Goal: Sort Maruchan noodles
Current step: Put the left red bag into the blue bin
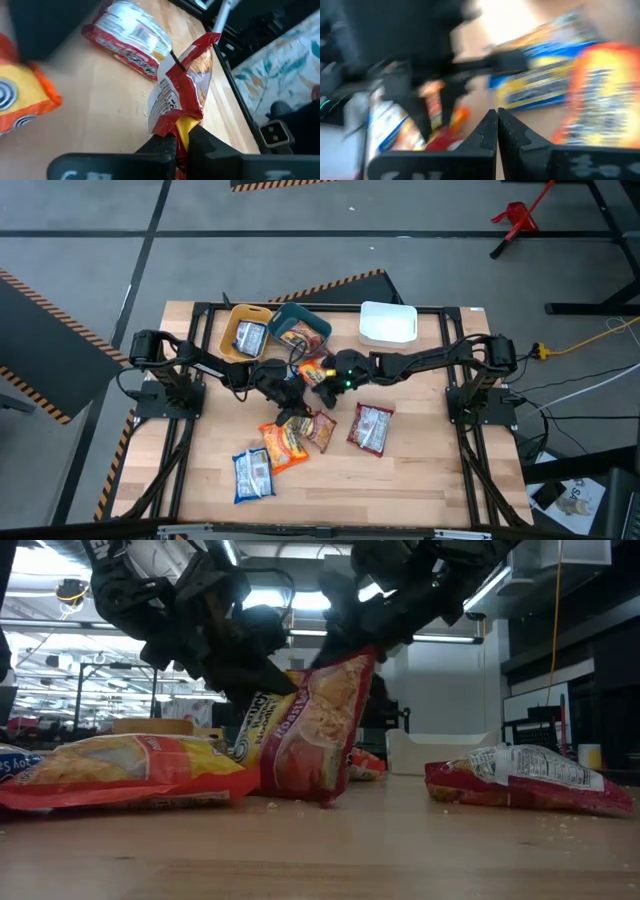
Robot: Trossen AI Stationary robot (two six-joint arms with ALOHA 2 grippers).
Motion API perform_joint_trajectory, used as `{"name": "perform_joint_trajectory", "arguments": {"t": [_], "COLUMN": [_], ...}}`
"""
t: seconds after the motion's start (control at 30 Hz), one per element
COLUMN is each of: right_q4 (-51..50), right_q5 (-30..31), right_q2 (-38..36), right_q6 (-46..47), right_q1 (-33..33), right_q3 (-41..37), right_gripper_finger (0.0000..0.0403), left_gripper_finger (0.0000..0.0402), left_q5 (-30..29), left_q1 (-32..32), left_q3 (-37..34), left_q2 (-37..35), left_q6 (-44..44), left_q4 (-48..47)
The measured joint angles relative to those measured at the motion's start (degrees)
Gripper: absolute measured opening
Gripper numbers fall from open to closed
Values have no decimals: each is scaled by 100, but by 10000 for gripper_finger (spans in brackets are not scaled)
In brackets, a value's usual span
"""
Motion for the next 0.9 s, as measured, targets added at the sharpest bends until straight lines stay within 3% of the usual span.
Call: {"name": "perform_joint_trajectory", "arguments": {"t": [0.17,0.37,0.63,0.77,0.9], "right_q4": [-1186,-2071,-2597,-2774,-2784], "right_q5": [930,1557,2243,2639,2638], "right_q2": [-624,-1583,-2461,-2614,-2603], "right_q6": [40,-108,-285,-325,-328], "right_q1": [-335,-803,-1031,-1020,-1020], "right_q3": [2,2,2,2,-1], "right_gripper_finger": [0,0,0,0,0], "left_gripper_finger": [1,1,0,0,0], "left_q5": [-157,-619,-932,-1315,-1697], "left_q1": [224,594,1115,1546,2166], "left_q3": [2,2,0,2,2], "left_q2": [-57,-246,-722,-1053,-1320], "left_q6": [-662,-1730,-3309,-3898,-4370], "left_q4": [22,33,480,771,786]}}
